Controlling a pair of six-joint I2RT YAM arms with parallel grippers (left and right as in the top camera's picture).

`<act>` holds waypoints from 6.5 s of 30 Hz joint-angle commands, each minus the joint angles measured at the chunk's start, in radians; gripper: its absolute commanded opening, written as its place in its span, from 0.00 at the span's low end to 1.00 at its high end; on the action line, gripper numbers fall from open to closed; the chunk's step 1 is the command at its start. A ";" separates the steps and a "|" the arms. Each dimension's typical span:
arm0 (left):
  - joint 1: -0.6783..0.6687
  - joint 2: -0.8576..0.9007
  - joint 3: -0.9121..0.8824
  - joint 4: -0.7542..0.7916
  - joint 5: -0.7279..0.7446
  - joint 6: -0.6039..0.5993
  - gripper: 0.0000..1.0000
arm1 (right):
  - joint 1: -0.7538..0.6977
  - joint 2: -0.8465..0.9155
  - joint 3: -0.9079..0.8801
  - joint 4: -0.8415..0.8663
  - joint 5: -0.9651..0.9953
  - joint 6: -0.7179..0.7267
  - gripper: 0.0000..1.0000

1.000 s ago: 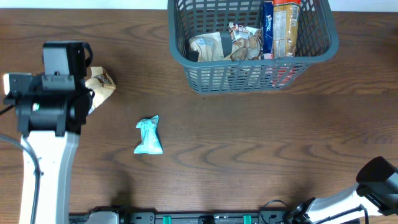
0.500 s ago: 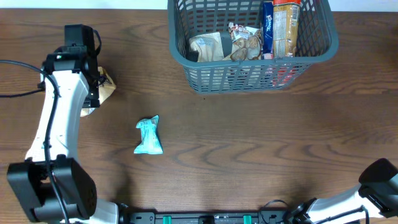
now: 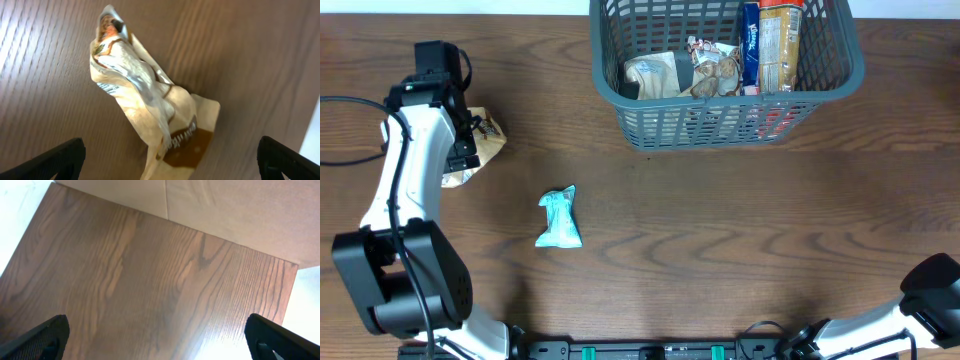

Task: Pack container
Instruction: 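Grasp the crumpled mushroom bag with the left gripper, then lift the bag into the basket and release it with the left gripper, then withdraw the left gripper and move it down to the teal wrapper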

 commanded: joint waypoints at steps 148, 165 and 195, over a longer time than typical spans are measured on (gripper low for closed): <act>-0.706 0.004 0.150 0.874 0.088 0.539 0.14 | -0.009 0.013 -0.006 -0.095 -0.037 0.002 0.99; -0.706 0.004 0.150 0.875 0.088 0.571 0.61 | -0.009 0.013 -0.006 -0.095 -0.037 0.002 0.99; -0.706 -0.351 0.341 0.286 -0.204 1.147 0.98 | -0.009 0.013 -0.006 -0.095 -0.037 0.002 0.99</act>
